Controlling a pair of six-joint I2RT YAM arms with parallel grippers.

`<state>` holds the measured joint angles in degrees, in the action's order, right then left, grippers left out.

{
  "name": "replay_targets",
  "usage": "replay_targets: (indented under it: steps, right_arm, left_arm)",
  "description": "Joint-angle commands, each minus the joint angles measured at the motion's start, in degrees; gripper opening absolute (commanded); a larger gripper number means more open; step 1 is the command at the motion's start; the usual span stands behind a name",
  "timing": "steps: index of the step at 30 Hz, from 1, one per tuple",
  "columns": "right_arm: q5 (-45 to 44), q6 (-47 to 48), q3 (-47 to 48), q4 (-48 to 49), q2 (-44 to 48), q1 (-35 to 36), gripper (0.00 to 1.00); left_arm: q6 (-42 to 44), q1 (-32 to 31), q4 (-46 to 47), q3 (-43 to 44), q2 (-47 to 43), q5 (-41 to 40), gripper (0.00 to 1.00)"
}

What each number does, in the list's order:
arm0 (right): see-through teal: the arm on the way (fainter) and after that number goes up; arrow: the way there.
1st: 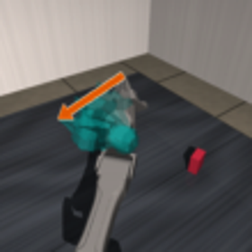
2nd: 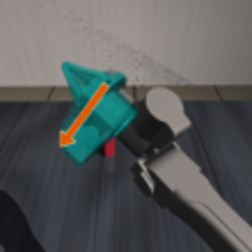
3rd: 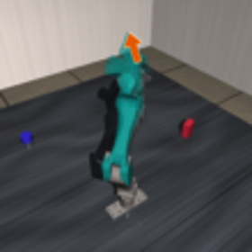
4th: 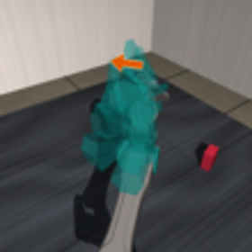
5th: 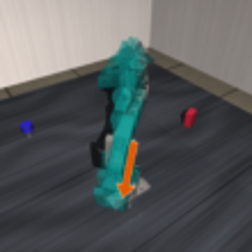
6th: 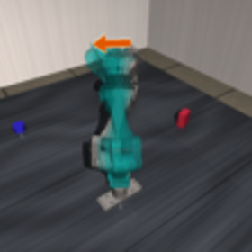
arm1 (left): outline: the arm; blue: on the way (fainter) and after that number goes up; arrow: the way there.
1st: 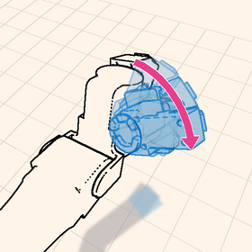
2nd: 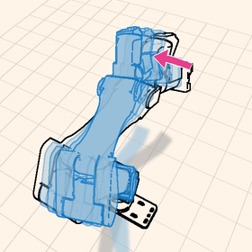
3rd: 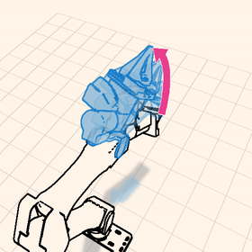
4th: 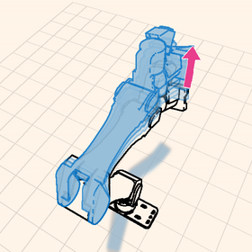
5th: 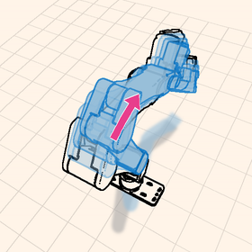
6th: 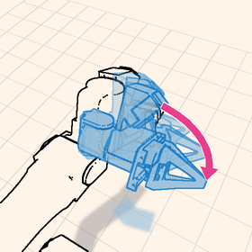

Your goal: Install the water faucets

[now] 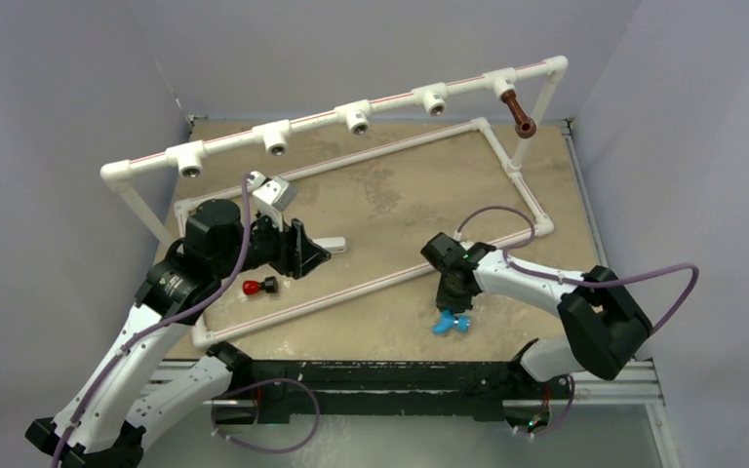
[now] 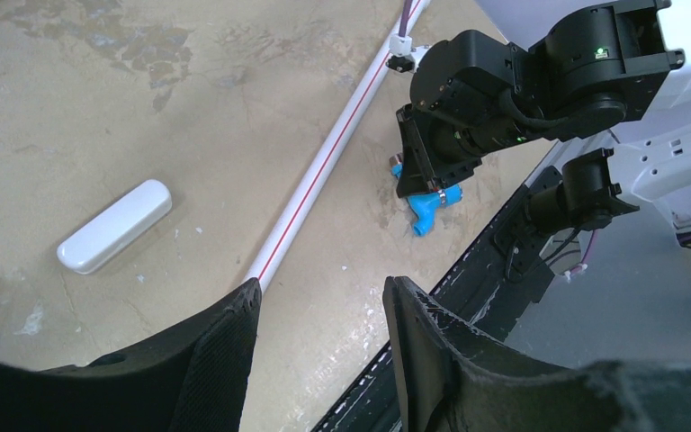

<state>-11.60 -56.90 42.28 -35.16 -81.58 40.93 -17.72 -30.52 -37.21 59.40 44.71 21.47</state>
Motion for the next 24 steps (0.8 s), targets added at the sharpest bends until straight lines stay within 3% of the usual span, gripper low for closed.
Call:
replay_targets:
  steps: [1,2,3,13,24]
  right_arm:
    - [-2.54,1.75,2.97,2.55,-1.64,1.17,0.08]
    - [-2.66,2.53,3.57,3.12,-1.96,1.91,0.01]
    - [-3.03,3.36,4.32,3.6,-2.37,2.56,0.0]
    - [-8.39,13.25,13.52,7.59,-7.49,12.56,0.0]
    - [-9.44,25.46,15.24,15.64,0.94,19.11,0.0]
  left_arm:
    - [1.19,-0.33,-0.34,0.11,-0.44,-1.28,0.52]
    - [1.13,-0.33,-0.63,0.11,-0.38,-1.46,0.52]
    - [1.04,-0.29,-0.93,0.15,-0.29,-1.8,0.52]
    - [-1.66,-0.3,-5.19,1.95,0.3,-7.02,0.51]
    - [-6.31,-0.28,-9.25,1.39,-2.66,-11.88,0.51]
